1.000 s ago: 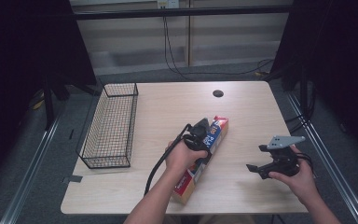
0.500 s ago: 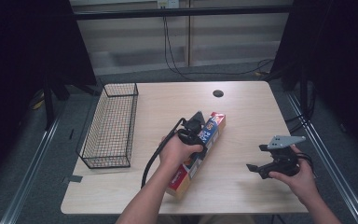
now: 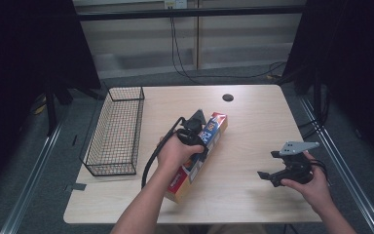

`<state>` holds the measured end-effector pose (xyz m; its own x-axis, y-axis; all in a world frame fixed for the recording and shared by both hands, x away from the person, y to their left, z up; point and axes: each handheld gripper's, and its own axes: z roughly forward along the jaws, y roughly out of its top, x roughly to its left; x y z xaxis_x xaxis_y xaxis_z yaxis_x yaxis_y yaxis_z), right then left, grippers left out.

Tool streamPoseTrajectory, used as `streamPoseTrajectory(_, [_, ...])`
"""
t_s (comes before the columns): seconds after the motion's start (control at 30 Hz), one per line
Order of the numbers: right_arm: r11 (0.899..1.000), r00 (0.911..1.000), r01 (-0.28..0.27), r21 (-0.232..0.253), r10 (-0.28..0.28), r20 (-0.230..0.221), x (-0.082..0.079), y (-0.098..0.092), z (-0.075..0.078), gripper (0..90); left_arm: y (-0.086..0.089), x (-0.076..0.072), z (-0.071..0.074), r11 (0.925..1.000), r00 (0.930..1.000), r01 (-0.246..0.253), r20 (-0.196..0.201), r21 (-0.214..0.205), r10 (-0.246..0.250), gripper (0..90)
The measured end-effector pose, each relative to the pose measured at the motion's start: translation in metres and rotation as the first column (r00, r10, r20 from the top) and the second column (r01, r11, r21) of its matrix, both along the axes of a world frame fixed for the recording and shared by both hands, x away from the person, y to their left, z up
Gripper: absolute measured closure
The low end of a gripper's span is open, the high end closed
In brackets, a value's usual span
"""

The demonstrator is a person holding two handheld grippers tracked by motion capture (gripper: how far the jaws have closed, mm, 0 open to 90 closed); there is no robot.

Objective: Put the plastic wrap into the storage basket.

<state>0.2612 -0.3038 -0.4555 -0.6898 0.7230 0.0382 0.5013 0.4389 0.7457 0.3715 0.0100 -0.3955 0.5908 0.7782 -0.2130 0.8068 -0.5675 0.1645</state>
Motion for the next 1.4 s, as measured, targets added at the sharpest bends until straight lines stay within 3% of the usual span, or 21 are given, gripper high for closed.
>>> streamPoseTrajectory(0.17, [1.000,1.0000,0.000,-0.003,0.000,-0.004,0.000,0.001,0.000,5.8,0.006,0.002,0.005,0.9998,0.9999,-0.016,-0.002,0.014,0.016,43.7])
streamPoseTrajectory(0.93, [1.000,0.9998,-0.018,0.001,0.018,-0.011,0.000,0.001,-0.001,0.4,0.030,0.009,0.029,0.9979,0.9979,-0.064,0.000,-0.012,0.064,43.6])
streamPoseTrajectory(1.2, [0.999,0.9995,-0.026,0.025,0.027,-0.017,0.001,0.001,-0.001,0.0,0.039,0.010,0.039,0.9965,0.9965,-0.083,0.005,-0.015,0.083,43.6])
streamPoseTrajectory(1.4, [0.999,0.9992,-0.035,0.024,0.035,-0.017,0.001,0.002,-0.002,0.0,0.044,0.012,0.047,0.9959,0.9959,-0.090,0.005,-0.001,0.090,43.7])
